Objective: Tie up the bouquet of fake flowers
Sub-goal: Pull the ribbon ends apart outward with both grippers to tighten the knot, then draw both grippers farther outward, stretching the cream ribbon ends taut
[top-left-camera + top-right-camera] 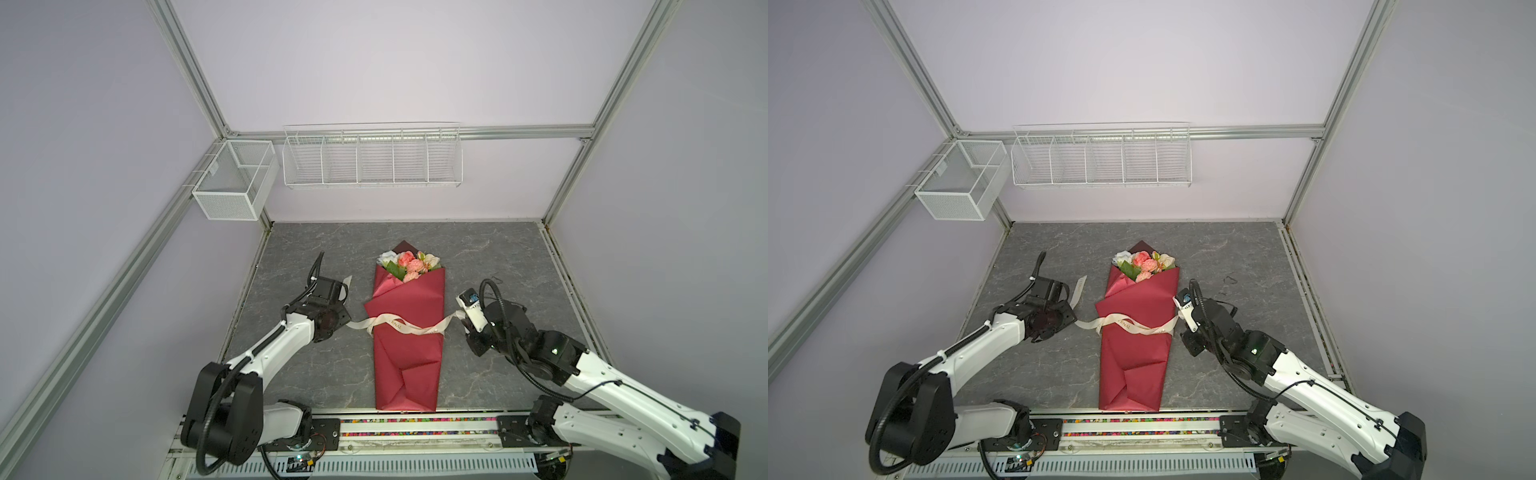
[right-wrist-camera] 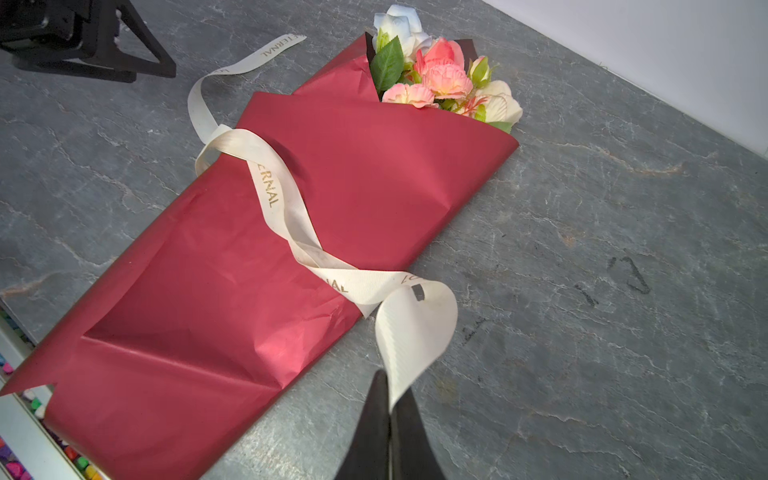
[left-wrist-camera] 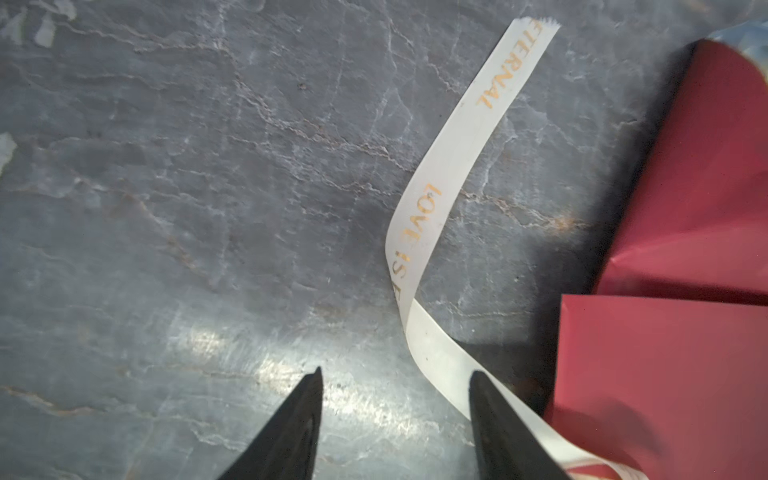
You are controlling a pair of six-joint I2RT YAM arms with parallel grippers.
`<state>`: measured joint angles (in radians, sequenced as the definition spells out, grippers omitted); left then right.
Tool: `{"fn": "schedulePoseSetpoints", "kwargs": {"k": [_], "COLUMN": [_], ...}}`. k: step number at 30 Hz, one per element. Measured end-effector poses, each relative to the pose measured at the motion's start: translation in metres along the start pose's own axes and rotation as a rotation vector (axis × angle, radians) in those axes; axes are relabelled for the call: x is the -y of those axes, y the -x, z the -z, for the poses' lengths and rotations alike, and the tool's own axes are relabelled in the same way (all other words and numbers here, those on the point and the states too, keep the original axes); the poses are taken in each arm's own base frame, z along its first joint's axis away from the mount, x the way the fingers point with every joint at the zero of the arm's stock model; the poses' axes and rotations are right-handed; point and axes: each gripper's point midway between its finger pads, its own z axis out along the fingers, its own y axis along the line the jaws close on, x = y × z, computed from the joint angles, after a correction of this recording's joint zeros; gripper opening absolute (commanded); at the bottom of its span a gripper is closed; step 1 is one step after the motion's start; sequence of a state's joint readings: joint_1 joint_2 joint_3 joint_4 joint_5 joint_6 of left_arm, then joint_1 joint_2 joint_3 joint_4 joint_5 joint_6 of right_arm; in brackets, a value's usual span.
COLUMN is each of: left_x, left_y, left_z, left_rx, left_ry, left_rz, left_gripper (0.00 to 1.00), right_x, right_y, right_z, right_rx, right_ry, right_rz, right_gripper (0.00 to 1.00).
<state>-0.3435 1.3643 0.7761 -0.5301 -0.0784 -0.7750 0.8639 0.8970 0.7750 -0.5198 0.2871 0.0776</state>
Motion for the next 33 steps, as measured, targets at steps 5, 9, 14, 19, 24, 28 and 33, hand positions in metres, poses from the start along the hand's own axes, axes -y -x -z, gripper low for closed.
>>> {"fn": "schedulePoseSetpoints", "kwargs": {"k": [5,9,14,19,24,28,33], "left_x": [0.01,0.009,0.002,-0.003,-0.021,-0.029,-0.032], "left_y": [0.002,-0.002,-0.003,-0.004,0.01,0.026,0.024], "left_z": [-0.025,-0.039,-0.042,-0.044,-0.032,0.002,0.03], "left_rx": [-0.065,-0.104,-0.107,-0.112,-0.081,0.02,0.122], "left_ry": [0.029,0.058,0.1,0.123,0.133,0.075,-0.019], "left_rz": [-0.027,-0.037,-0.032,-0.039,0.006,0.055,0.088], "left_gripper": [0.48,0.37,0.22,0.0,0.0,0.0,0.0], "right_x": [0.001,0.0,0.002,0.025,0.063,0.097,0.128], "right_y": [0.008,0.006,0.005,0.013,0.019,0.002,-0.03], "right_z": [-0.003,-0.008,-0.01,-0.001,0.023,0.042,0.062], "right_rx": [-0.003,-0.021,-0.03,-0.03,0.017,0.015,0.006], "right_ry": [-0.013,-0.017,-0.03,-0.161,-0.357,-0.498,-0.648], "right_rz": [0.005,0.009,0.011,-0.004,-0.068,-0.205,-0.371], "right_gripper": [0.07,0.07,0.07,0.07,0.07,0.07,0.06]}}
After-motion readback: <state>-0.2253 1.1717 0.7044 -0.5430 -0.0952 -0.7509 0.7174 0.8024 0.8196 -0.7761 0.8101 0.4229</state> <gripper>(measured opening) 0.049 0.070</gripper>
